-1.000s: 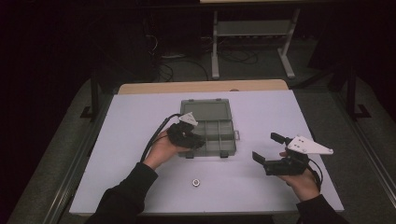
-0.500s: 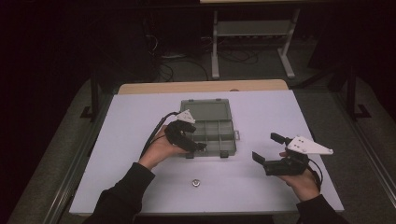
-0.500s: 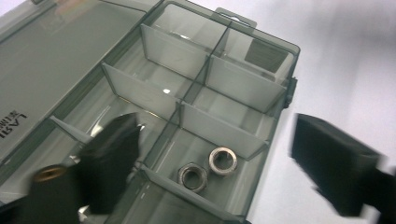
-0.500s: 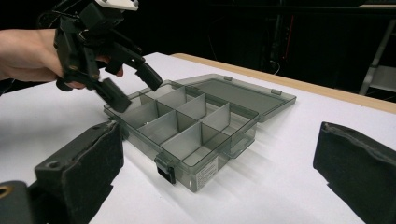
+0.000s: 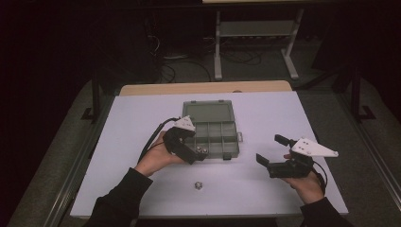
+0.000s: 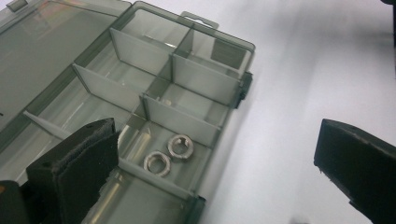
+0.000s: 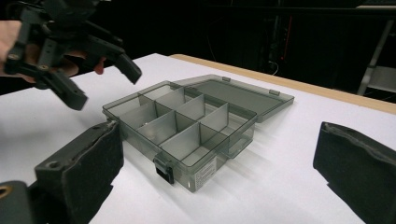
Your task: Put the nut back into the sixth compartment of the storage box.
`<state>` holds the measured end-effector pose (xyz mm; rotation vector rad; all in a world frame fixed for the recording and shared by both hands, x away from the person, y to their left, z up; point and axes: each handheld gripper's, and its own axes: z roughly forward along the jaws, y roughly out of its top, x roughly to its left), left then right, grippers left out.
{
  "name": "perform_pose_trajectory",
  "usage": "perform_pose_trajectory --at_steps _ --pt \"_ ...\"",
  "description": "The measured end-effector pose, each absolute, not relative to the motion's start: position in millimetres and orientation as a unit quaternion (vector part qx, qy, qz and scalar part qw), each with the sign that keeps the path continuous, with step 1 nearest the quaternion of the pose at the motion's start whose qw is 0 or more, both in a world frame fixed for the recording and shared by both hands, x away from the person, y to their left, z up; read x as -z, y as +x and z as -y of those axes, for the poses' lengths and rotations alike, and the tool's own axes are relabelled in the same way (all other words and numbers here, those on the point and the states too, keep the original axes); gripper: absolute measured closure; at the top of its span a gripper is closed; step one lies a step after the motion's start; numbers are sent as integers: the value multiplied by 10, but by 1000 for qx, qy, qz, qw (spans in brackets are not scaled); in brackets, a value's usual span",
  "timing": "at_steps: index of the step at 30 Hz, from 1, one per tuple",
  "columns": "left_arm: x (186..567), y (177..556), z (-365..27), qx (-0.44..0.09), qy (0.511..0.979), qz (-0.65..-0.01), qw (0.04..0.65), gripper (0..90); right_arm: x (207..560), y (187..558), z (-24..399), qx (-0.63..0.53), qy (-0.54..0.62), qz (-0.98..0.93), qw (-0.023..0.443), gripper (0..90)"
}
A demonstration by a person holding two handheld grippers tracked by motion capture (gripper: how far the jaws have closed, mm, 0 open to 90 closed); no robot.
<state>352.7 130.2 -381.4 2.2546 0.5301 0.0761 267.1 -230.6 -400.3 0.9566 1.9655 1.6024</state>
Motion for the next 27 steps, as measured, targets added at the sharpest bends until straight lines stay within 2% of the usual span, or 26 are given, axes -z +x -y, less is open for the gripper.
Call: perform_pose_trajectory --at_steps 27 --pt "4123 2939 -1424 -3 897 -198 394 0 4005 2673 2323 -576 347 -708 216 10"
